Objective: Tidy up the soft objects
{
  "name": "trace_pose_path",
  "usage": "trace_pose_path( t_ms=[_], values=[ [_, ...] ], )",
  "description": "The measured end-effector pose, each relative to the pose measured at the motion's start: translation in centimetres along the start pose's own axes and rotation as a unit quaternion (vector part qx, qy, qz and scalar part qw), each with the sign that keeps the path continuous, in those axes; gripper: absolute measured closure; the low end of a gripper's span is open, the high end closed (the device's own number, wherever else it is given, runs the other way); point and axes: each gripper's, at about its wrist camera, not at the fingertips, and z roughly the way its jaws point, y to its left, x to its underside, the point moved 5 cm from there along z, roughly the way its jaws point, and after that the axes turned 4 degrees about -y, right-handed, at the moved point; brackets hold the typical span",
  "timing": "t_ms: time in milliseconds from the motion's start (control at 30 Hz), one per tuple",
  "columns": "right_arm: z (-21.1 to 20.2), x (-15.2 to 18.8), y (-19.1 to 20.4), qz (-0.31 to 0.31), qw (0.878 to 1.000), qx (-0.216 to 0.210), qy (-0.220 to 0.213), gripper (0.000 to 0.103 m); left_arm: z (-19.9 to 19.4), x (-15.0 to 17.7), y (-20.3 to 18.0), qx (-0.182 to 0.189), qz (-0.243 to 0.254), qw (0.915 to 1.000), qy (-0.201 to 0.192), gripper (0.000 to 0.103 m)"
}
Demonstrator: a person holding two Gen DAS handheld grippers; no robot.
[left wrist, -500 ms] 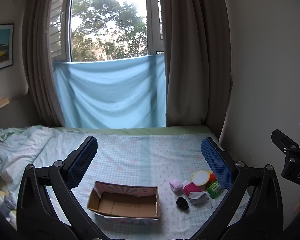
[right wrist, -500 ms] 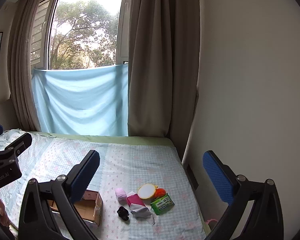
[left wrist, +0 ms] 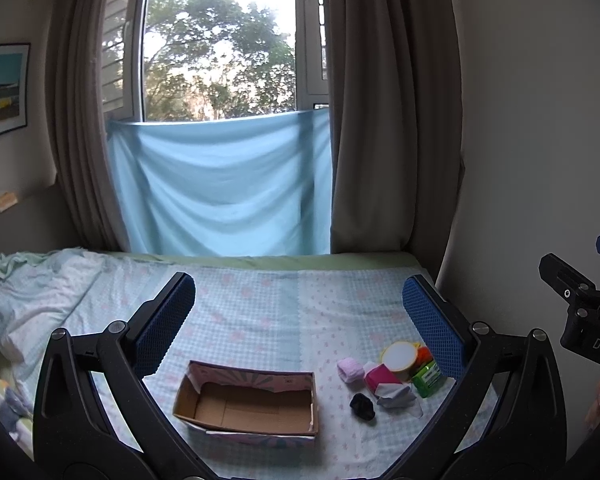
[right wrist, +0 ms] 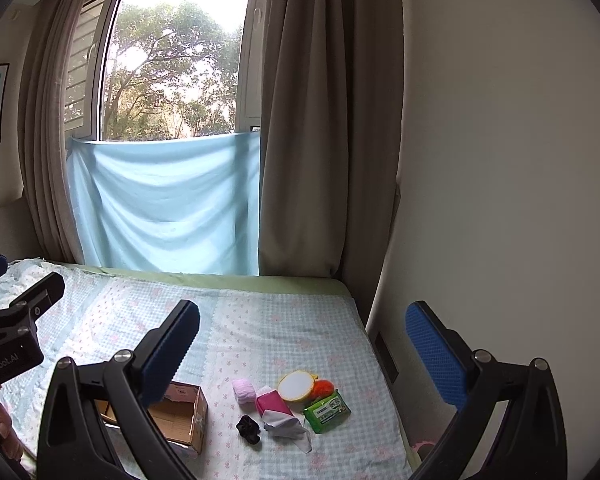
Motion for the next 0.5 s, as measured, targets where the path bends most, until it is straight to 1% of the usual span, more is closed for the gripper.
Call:
trace_pose_path(
  t_ms=[233,500],
  values=[
    [0.4,0.1,-0.1,0.002,1.000,0.002,0.004,0.000,0.4,-0.2,0.0,-0.003,-0.003,1.0000,0.000,0.000],
    [0.5,0.2,0.2,0.005,1.000,0.002,0.014,0.000,1.1,0.1,0.1,-0.002,-0.004,0.9999,0.015,0.000]
  ],
)
